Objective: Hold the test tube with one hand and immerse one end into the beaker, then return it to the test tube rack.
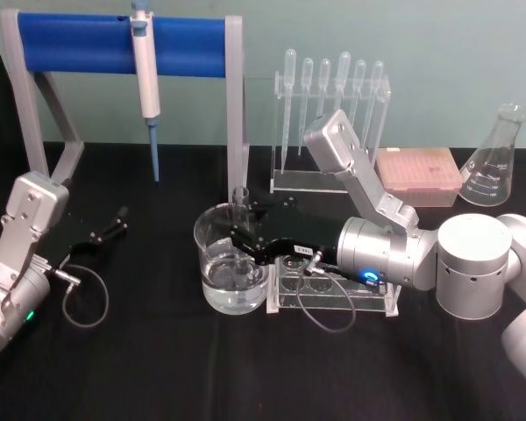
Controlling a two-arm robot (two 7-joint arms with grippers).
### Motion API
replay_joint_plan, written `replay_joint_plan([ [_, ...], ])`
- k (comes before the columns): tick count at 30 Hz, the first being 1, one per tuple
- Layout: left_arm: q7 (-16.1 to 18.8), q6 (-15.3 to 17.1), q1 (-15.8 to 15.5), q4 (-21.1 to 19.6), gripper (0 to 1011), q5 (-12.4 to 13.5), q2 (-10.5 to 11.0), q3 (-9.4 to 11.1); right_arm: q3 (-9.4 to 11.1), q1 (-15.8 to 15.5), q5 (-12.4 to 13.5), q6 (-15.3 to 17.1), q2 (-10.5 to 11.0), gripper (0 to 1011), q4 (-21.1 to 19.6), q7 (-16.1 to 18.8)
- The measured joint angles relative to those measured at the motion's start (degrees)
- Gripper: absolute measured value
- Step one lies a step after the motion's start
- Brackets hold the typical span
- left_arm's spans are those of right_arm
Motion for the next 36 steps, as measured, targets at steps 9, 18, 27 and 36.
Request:
replay_joint_plan([
  [9, 0.0, 0.0, 0.0, 0.0, 1000, 0.0, 0.0, 0.0, 0.0, 0.0, 0.0, 0.0, 0.0, 226, 0.0, 0.0],
  [18, 0.0, 0.0, 0.0, 0.0, 1000, 0.0, 0.0, 0.0, 0.0, 0.0, 0.0, 0.0, 0.0, 227, 0.0, 0.0],
  [27, 0.0, 0.0, 0.0, 0.0, 1000, 0.0, 0.0, 0.0, 0.0, 0.0, 0.0, 0.0, 0.0, 227, 0.0, 0.0],
  [36, 0.0, 0.0, 0.0, 0.0, 1000, 0.0, 0.0, 0.0, 0.0, 0.0, 0.0, 0.0, 0.0, 227, 0.0, 0.0],
])
